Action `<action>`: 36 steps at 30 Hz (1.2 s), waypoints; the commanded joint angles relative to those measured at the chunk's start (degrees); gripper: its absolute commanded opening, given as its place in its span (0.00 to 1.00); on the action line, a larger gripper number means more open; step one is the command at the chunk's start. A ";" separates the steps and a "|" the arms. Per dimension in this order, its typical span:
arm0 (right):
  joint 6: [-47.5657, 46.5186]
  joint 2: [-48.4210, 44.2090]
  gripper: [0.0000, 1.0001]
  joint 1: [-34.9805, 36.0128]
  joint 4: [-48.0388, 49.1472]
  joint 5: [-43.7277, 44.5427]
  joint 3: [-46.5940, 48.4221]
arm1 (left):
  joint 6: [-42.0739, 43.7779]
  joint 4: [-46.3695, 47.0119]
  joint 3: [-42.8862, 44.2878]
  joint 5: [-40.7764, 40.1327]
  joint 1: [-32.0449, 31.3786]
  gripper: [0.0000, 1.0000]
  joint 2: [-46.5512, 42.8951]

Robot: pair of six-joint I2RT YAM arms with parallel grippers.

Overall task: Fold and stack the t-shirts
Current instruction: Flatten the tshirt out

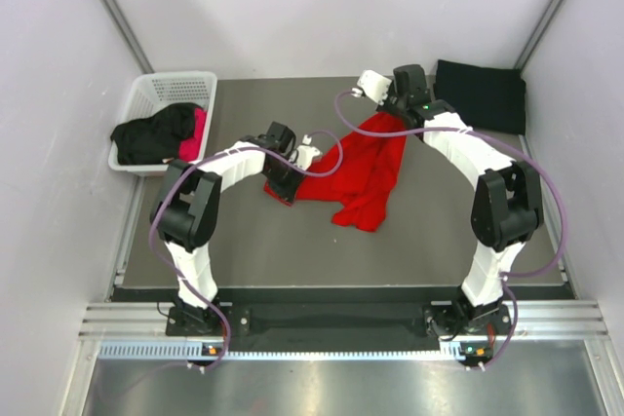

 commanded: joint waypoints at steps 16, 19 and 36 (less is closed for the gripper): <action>11.44 -16.65 0.00 -4.34 -13.74 -3.27 -12.65 | 16.93 -6.32 -2.81 -12.65 3.02 0.00 -33.39; 11.80 -20.52 0.00 -5.39 -14.80 -4.76 -16.17 | 19.66 -3.42 -3.60 -15.11 3.64 0.00 -36.66; 3.24 0.84 0.51 -10.52 -26.03 -24.53 11.68 | 9.39 2.91 13.89 -15.83 9.70 0.00 -2.29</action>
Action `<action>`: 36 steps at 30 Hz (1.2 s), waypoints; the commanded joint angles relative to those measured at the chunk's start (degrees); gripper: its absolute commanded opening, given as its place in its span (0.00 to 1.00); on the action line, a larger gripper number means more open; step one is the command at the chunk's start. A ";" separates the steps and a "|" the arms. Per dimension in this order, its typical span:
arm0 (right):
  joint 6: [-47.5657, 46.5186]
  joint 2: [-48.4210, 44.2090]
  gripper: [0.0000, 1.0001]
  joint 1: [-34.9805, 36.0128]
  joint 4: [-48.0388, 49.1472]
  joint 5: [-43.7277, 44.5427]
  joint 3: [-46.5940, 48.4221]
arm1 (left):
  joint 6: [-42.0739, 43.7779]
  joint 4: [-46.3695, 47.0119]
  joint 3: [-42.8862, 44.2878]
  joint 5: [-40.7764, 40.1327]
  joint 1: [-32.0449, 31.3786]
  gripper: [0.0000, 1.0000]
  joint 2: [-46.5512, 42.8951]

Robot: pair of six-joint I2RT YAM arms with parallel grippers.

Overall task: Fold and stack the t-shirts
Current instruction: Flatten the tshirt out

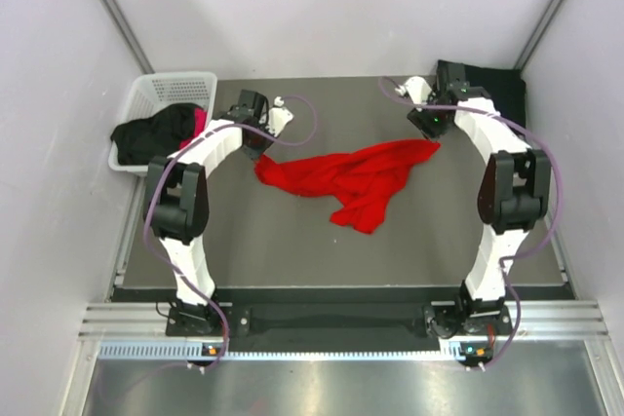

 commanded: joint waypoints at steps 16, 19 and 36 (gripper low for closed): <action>-40.27 9.54 0.45 27.88 -40.77 -22.16 29.26 | -7.95 3.98 -10.65 2.74 0.26 0.00 -12.75; -42.30 11.65 0.46 28.76 -43.50 -21.63 30.93 | -8.57 4.59 -12.32 2.65 0.70 0.00 -14.34; -45.55 17.28 0.43 31.57 -45.35 -18.03 30.23 | -11.21 6.09 -18.39 3.97 6.41 0.00 -16.98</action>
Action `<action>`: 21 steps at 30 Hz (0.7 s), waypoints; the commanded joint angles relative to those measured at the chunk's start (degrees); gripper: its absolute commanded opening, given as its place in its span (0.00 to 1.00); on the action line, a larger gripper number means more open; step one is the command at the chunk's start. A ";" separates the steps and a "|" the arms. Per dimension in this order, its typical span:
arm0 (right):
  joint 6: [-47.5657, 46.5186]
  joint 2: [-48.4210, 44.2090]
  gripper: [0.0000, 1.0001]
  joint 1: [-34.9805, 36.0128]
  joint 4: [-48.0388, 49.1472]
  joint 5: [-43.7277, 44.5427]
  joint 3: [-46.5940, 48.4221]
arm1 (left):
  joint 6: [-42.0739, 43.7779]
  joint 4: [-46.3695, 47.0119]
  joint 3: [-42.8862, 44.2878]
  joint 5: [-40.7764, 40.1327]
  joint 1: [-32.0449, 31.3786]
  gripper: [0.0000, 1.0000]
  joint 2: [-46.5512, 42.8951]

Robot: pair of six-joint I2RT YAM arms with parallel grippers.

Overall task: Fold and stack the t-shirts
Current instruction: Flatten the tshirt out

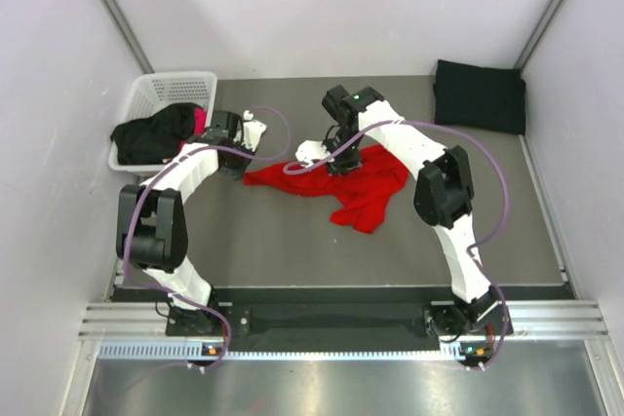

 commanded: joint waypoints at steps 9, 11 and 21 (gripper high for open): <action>-2.43 3.70 0.42 1.01 -8.26 -0.54 1.12 | -1.20 2.13 0.41 0.71 0.51 0.00 -1.09; -2.43 3.96 0.41 1.01 -8.26 -0.54 1.30 | -1.28 2.13 0.50 0.71 0.51 0.00 -0.91; -1.73 5.90 0.35 1.28 -8.26 -0.45 1.91 | -1.28 1.96 0.67 0.71 0.51 0.00 -0.38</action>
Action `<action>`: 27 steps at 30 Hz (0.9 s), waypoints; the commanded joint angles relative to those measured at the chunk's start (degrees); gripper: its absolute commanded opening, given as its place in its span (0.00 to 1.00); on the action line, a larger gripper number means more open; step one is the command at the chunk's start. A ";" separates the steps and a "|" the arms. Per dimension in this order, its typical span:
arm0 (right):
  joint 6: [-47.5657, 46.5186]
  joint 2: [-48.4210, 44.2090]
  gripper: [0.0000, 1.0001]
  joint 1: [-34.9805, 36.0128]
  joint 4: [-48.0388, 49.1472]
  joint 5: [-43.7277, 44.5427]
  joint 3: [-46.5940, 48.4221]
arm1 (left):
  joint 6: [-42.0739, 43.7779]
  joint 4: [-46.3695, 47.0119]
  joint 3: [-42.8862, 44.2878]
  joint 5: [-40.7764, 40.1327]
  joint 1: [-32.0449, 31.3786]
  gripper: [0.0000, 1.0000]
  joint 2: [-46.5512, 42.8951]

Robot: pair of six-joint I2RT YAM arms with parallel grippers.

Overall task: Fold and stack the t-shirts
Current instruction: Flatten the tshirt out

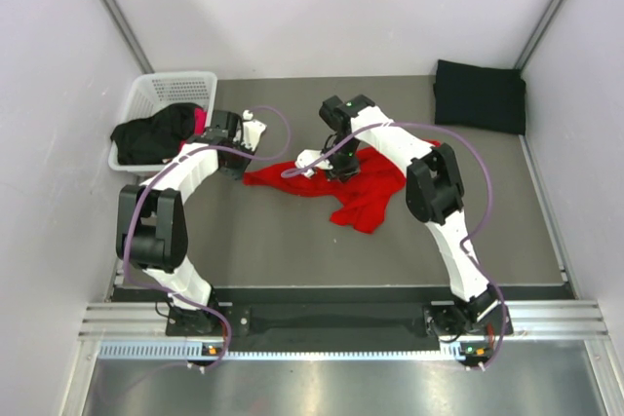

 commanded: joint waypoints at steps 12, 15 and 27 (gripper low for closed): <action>0.90 -1.74 0.22 1.17 -7.31 -1.46 2.20 | -0.63 1.08 1.66 0.49 0.40 0.00 -0.14; 1.69 -2.88 0.15 1.08 -6.96 -1.46 2.11 | -0.71 1.25 2.80 0.67 0.32 0.00 0.47; 9.59 -10.61 0.00 -0.50 -1.17 -0.58 0.00 | 0.07 -2.16 11.92 4.00 0.23 0.00 3.72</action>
